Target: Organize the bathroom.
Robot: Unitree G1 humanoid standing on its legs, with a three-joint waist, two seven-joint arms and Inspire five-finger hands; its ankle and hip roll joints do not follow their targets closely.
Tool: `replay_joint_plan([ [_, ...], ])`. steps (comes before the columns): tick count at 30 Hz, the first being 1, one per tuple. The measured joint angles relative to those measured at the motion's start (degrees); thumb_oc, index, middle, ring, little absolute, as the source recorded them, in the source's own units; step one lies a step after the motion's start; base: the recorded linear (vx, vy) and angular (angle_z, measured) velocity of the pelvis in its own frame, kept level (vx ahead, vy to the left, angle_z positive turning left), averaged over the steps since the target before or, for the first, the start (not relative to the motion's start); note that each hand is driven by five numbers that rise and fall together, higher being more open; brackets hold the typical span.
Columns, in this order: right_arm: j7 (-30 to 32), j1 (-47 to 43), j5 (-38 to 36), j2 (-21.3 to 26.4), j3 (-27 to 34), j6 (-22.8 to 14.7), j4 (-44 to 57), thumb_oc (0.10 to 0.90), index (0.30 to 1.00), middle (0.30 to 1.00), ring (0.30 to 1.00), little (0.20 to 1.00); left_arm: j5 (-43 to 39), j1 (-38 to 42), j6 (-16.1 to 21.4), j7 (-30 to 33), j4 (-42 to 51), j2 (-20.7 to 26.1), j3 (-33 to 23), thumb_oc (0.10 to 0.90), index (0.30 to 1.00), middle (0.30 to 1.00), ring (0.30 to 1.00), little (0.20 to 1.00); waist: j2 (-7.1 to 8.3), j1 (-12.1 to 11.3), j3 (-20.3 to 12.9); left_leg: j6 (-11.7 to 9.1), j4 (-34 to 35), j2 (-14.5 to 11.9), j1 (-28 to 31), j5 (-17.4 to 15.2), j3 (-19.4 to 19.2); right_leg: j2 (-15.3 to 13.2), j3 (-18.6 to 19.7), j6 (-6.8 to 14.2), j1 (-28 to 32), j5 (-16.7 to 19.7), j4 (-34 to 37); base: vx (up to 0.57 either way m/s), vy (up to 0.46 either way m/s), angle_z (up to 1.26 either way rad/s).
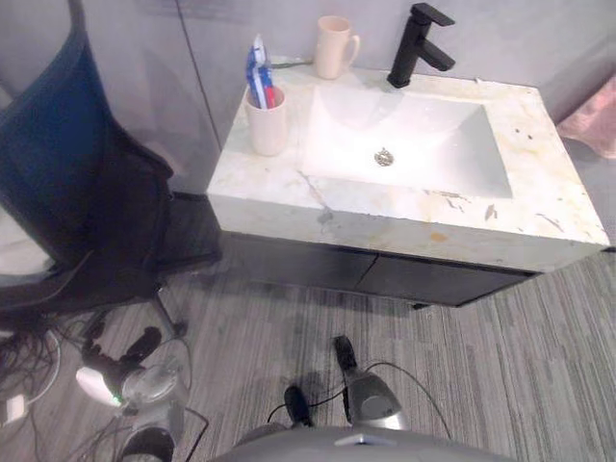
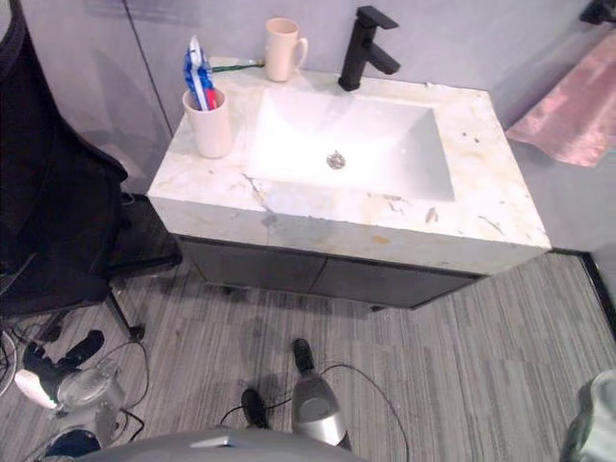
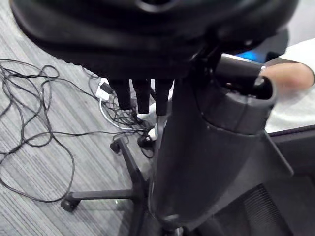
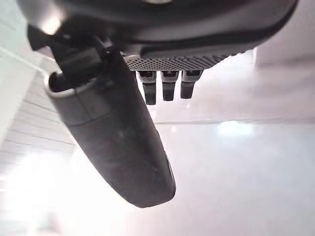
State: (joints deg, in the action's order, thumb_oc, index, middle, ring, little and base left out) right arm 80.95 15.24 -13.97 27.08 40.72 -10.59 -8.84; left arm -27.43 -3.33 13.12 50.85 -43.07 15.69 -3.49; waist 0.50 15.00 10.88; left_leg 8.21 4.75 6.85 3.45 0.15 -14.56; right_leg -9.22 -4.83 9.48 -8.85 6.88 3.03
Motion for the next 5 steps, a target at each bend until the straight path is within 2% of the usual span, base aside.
replay_joint_plan([
  [2, -2.8, 0.8, -0.1, -3.5, -2.7, -1.8, -4.8, 0.8, 0.9, 0.9, 0.9, 0.9, 0.1, -0.7, -0.8, -0.8, -1.9, 0.0, -1.0, 0.8, 0.9, 0.9, 0.9, 0.9, -0.18, -0.7, 0.3, 0.0, 0.0, -0.8, 0.0, 0.0, -2.2, -0.9, -2.8, 0.3, 0.0, 0.2, -0.5, -0.2, 0.059, -0.68],
  [5, -9.1, 1.7, 0.3, -8.9, -13.4, -3.9, -15.9, 0.8, 0.9, 0.9, 0.9, 0.9, 1.1, -1.2, -3.4, -4.7, -7.4, 0.0, -1.6, 0.8, 0.9, 0.9, 0.9, 0.9, -0.32, -0.8, 0.3, -0.7, 0.2, -2.7, -0.1, 0.1, -4.6, -1.7, -4.8, 0.5, 1.4, 0.3, -3.1, -0.19, 0.068, -0.45],
])
